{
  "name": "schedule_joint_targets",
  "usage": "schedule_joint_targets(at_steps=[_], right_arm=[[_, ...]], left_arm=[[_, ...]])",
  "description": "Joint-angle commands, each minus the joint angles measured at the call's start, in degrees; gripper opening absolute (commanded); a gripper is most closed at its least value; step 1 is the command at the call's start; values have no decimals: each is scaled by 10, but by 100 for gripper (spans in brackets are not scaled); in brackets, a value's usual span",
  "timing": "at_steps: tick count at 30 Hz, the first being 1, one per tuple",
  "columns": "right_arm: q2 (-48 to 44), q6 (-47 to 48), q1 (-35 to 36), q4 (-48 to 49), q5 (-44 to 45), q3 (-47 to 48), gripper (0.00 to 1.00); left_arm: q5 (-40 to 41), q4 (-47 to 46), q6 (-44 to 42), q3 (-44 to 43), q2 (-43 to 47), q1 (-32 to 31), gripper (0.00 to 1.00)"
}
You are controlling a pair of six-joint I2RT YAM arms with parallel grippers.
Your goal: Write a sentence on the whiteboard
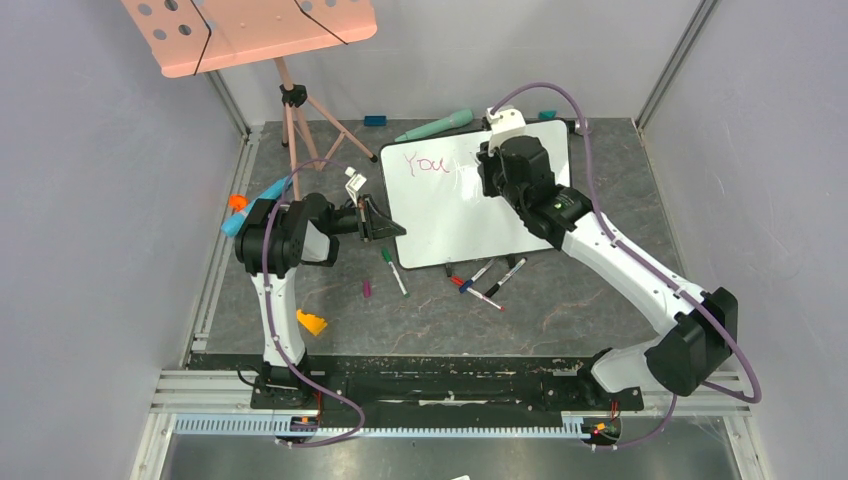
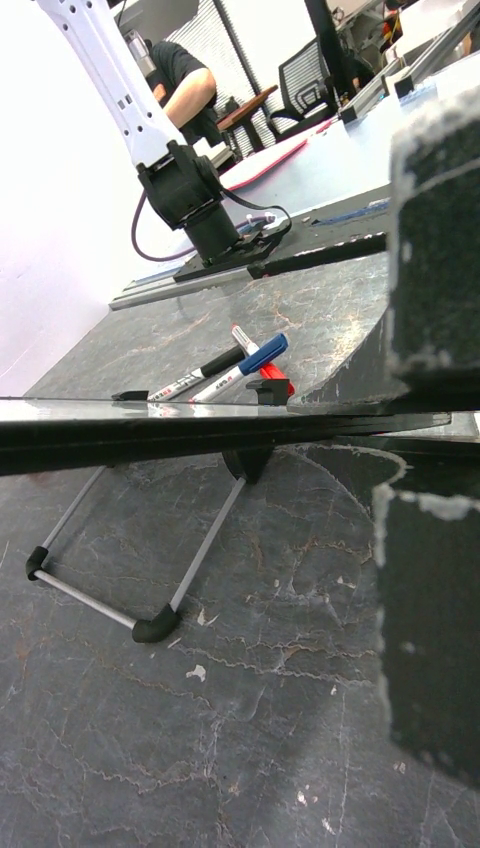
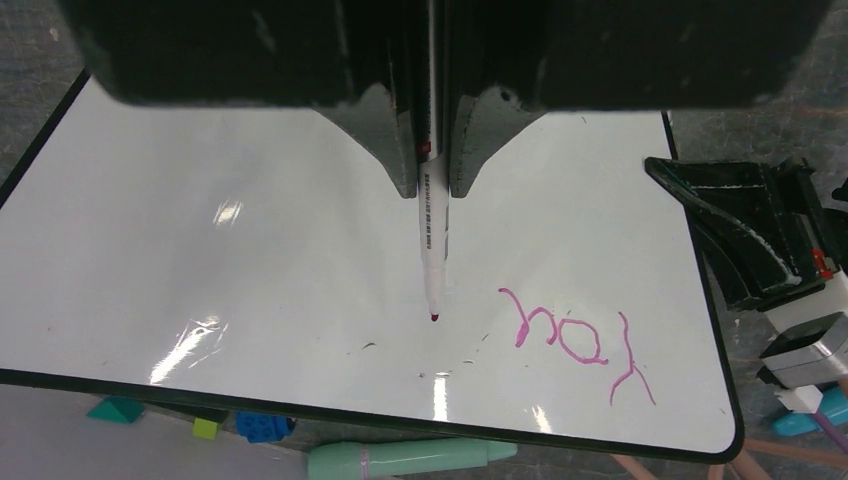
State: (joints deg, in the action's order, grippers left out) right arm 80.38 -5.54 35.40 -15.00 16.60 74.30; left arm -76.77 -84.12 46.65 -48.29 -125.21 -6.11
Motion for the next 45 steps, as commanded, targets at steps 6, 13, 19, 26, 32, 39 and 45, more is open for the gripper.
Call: schedule_joint_targets(at_steps=[6,13,19,26,32,39,45], right_arm=[[-48,-7,-31,28,8,-51,0],[-92,-3,-35,27,4,-86,0],[-106,-20,-37,49,-29,-102,0],[-131,-30,-37,74,-57,-130,0],[-123,-32,-36,55,-78,-109,0],[-112,-40,-37,55,-106,-109,0],[-112,-28,-36,39,-104,-102,0]], left_arm=[[-8,-51,-44,3,-22,9,2],[-3,-51,-44,-3,-25,10,2],[-18,-51,-85,5,-12,2,2],[12,-51,-64,2,-16,9,2],[-4,-51,-61,-4,-16,9,2],[-15,-51,-89,10,-9,3,2],[-6,-51,-85,10,-10,4,2]])
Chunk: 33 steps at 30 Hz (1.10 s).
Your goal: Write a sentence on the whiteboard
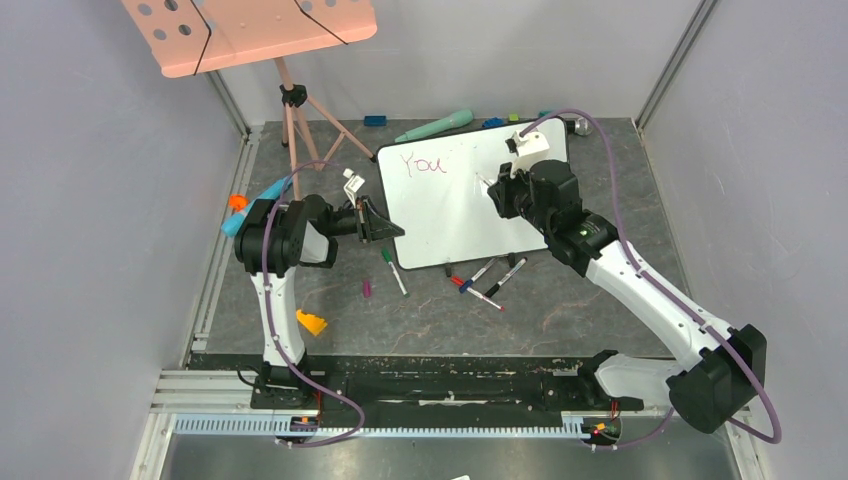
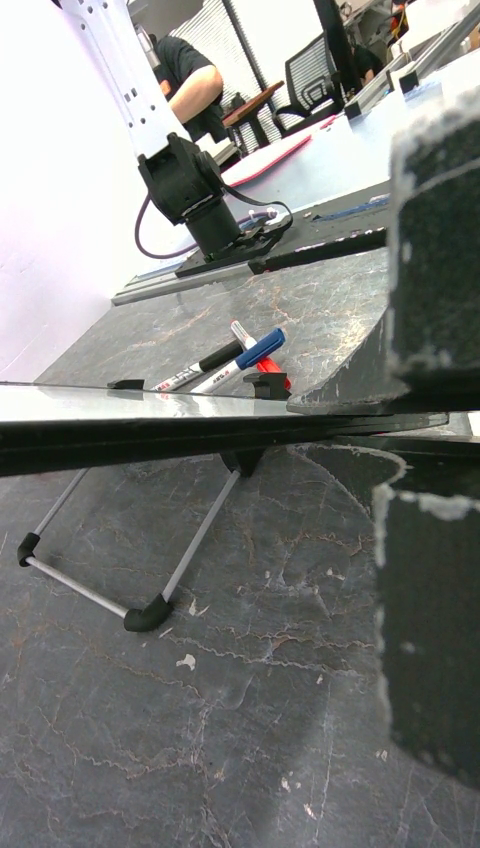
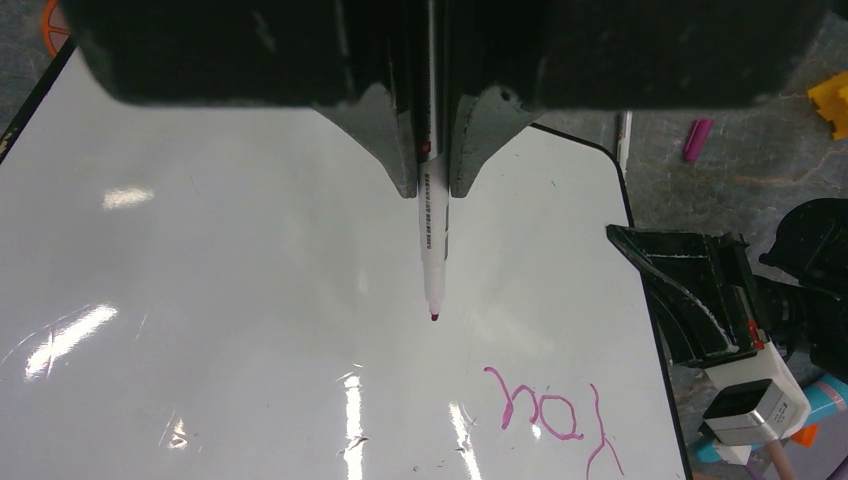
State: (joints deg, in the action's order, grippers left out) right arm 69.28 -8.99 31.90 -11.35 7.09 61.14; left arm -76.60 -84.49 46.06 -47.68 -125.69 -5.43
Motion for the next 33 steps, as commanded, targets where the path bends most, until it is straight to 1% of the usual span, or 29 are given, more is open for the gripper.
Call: schedule_joint_targets(at_steps=[1,4,8,11,12,16,17,19,23,29,33], right_arm=[[0,8,-2,0,-7,31,0],[0,14,-2,-5,-6,35,0],[3,15,-1,-5,-10,42,0],[4,14,-1,-3,-8,38,0],[4,14,-2,-2,-10,36,0],[8,14,-2,0,-13,33,0],[9,14,-2,-1,-15,34,0],[10,14,-1,0,-18,33,0],[9,14,-2,4,-17,30,0],[21,9,-2,19,-25,24,0],[42,1,0,24,-36,43,0]], left_arm=[[-3,-47,-80,5,-4,-3,2],[10,-47,-72,4,-6,2,2],[-5,-47,-39,-22,-23,3,2],[-4,-47,-36,-24,-26,6,2],[-3,-47,-40,-20,-22,4,2],[35,-41,-145,57,27,1,2],[42,-41,-154,66,32,2,2],[41,-41,-151,63,28,2,2],[13,-47,-111,30,4,2,2],[14,-47,-121,36,8,1,2],[7,-47,-119,33,7,-1,2]])
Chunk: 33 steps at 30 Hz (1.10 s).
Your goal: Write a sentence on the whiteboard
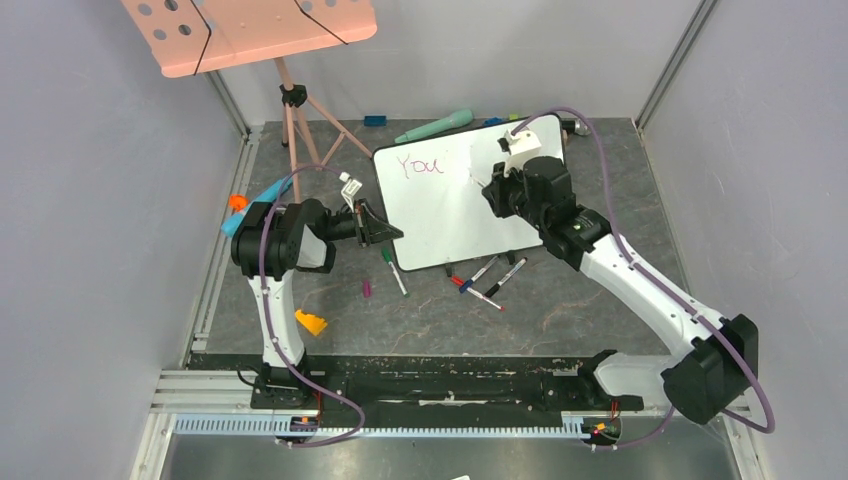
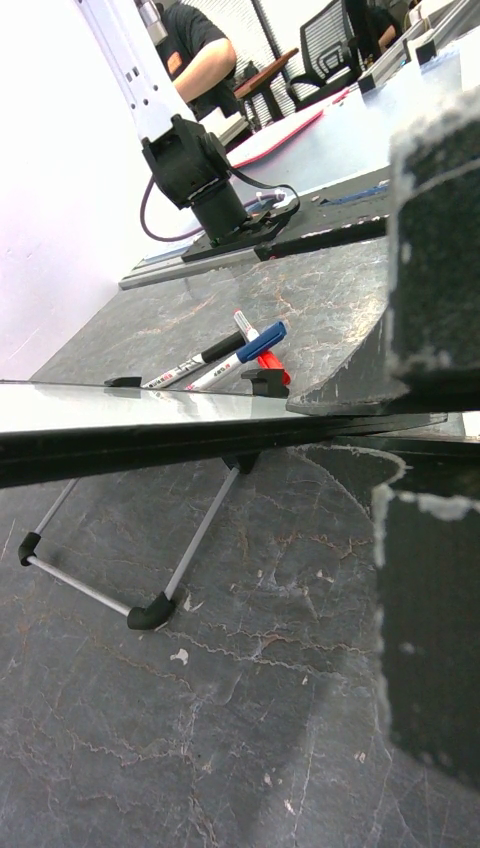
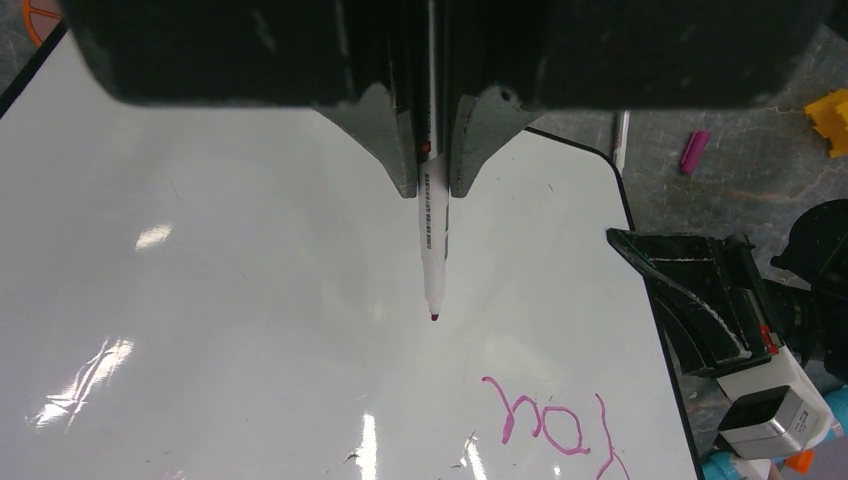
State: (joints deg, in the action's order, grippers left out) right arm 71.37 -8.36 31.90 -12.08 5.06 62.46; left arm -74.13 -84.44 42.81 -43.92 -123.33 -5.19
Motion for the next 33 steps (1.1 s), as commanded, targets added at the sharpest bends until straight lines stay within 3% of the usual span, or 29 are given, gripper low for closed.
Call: schedule_joint_targets(at_steps=[1,6,12,24,33], right_arm=[[30,-6,1,30,-19,37,0],[60,-7,4,24,-23,77,0],[72,-3,7,11,-8,105,0],[60,-3,7,4,8,93,0],[57,3,7,2,13,90,0]], left_arm=[[-22,-48,-82,-9,-18,-4,2],[-53,-48,-40,-46,-34,-8,2],[-65,-48,-51,-42,-28,-11,2],[-85,-48,-55,-47,-28,-15,25],[-85,-48,-52,-49,-31,-15,35]])
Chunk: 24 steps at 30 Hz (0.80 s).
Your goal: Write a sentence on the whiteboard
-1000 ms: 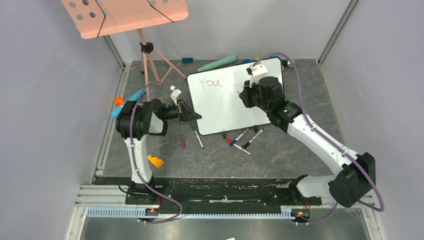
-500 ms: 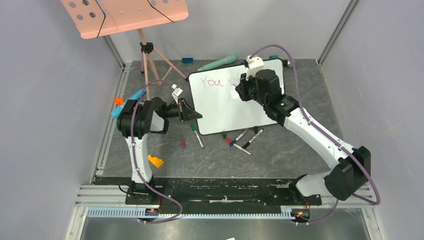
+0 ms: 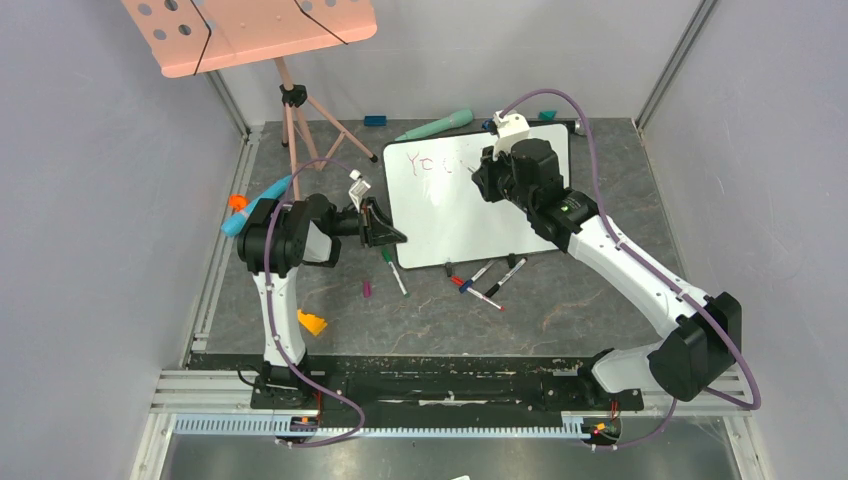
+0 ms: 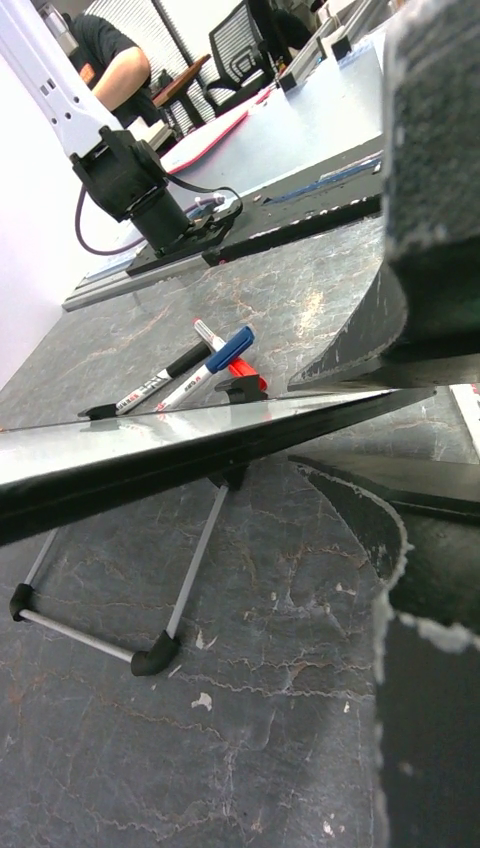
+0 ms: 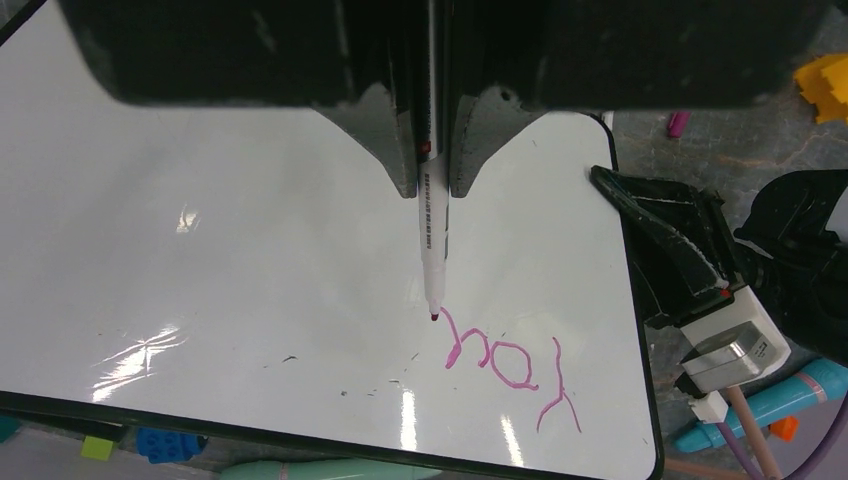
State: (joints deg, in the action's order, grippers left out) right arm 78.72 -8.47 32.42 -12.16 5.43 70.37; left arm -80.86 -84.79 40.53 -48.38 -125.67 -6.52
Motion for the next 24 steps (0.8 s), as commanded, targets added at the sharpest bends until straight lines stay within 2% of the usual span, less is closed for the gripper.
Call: schedule_joint_targets(at_steps=[1,3,4,6,8,19,24], right_arm=[[-17,5,2,3,10,9,0],[-19,6,2,3,12,6,0],[-20,6,2,3,14,2,0],[-24,9,2,4,21,-4,0],[-27,13,2,6,26,-10,0],[-23,24,1,9,39,-11,0],[-17,21,2,10,54,-10,0]], left_arm=[[-19,-44,-29,-6,-7,-2,36],[-20,-44,-28,-6,-9,-3,36],[-21,-44,-28,-7,-7,-3,30],[-21,-44,-31,-4,-6,-4,11],[-21,-44,-33,-4,-5,-4,2],[-20,-44,-31,-5,-8,-5,2],[-20,-44,-29,-7,-11,-4,6]])
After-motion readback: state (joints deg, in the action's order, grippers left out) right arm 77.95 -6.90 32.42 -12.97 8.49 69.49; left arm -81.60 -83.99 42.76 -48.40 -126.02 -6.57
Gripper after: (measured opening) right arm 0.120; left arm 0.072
